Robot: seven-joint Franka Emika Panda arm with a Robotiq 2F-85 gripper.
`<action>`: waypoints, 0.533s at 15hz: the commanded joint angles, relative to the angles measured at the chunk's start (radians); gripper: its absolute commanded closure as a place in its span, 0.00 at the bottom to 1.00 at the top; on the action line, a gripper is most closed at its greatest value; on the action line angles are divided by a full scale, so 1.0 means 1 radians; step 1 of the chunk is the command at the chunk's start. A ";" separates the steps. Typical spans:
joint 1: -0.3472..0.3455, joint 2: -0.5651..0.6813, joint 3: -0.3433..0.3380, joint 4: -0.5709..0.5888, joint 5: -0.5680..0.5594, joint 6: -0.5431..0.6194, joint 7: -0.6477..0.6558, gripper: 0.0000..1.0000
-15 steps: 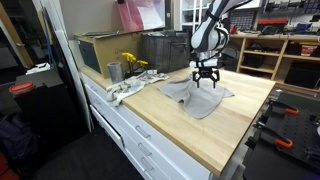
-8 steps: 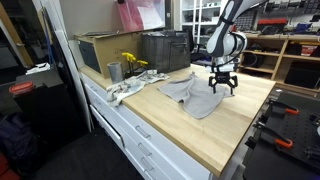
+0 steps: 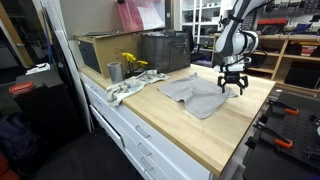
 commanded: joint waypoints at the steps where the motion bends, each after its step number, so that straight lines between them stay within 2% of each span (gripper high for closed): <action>1: -0.003 -0.079 -0.004 -0.069 0.016 0.031 -0.012 0.00; 8: -0.008 -0.186 -0.032 -0.132 0.003 0.011 0.002 0.00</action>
